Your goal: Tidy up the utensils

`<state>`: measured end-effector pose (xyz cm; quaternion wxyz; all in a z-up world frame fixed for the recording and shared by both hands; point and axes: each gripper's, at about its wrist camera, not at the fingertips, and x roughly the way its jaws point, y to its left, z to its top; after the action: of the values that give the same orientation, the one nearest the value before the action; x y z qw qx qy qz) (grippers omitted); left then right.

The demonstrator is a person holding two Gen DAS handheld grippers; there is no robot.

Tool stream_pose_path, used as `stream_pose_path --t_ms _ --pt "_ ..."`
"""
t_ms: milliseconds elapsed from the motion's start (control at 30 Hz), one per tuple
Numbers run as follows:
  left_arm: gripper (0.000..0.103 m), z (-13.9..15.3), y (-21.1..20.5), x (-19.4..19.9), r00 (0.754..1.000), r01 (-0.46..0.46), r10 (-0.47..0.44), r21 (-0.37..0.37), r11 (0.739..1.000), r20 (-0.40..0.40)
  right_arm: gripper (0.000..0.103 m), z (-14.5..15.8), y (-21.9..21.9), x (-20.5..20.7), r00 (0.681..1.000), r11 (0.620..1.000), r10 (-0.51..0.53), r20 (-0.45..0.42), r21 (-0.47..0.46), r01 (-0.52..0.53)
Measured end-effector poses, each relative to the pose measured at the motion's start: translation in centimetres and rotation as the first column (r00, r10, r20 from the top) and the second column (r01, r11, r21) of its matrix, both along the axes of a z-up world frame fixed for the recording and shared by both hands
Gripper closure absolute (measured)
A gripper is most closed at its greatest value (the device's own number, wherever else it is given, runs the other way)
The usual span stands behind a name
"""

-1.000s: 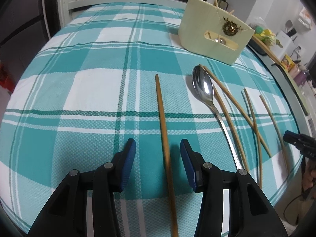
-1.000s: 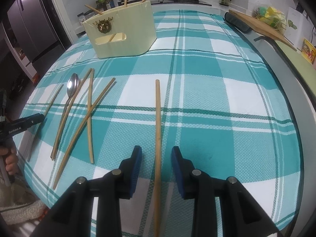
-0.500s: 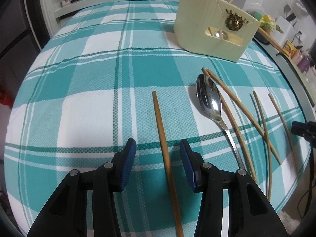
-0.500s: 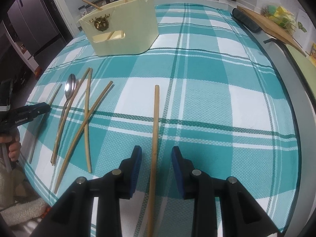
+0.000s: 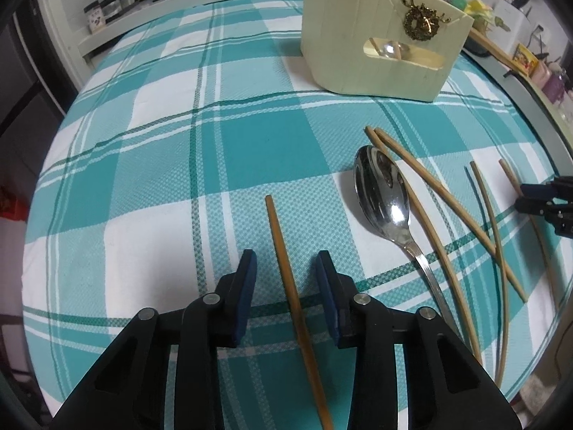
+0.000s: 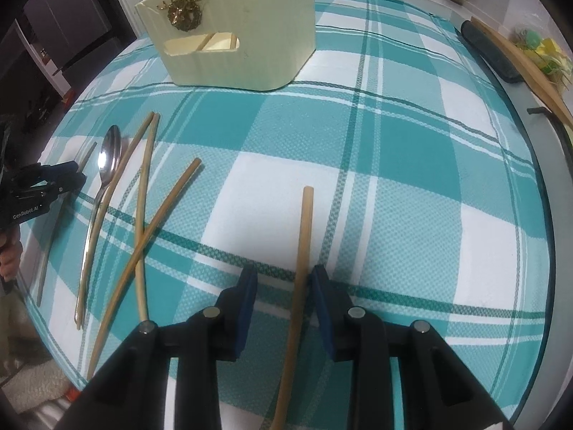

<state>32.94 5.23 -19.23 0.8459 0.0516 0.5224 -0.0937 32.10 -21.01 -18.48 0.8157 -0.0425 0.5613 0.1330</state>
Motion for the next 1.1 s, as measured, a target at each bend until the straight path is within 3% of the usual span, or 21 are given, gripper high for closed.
stream_pose_path --t_ms 100,167,233,433,767,1100 --pt "0.085 0.0 -0.3 0.1 1.0 -0.001 0.0 0.012 1.0 0.009 0.075 0.0 0.6 1.2 1.0 1.0 0.011 0.001 -0.016 -0.011" --pt "0.097 0.0 -0.4 0.2 1.0 0.004 -0.005 0.012 1.0 0.018 0.09 0.0 0.8 1.9 1.0 0.999 0.009 0.013 -0.04 -0.009" --pt "0.099 0.0 -0.3 0.3 1.0 -0.005 0.005 0.001 1.0 0.028 0.096 0.0 0.7 2.6 1.0 1.0 0.003 0.01 -0.027 -0.003" --pt "0.099 2.7 0.7 -0.6 0.992 -0.044 0.053 -0.074 0.996 0.115 0.096 1.6 0.0 2.6 0.996 0.997 -0.057 0.064 0.055 0.053" --pt "0.099 11.8 2.4 -4.6 0.942 -0.04 0.101 -0.192 0.981 0.32 0.096 10.1 -0.2 -1.5 0.959 0.984 -0.09 0.269 0.17 0.045" --pt "0.099 15.5 2.8 -8.6 0.903 -0.011 0.121 -0.26 0.966 0.411 0.096 15.4 1.2 -6.9 0.88 0.984 -0.052 0.473 0.176 -0.036"
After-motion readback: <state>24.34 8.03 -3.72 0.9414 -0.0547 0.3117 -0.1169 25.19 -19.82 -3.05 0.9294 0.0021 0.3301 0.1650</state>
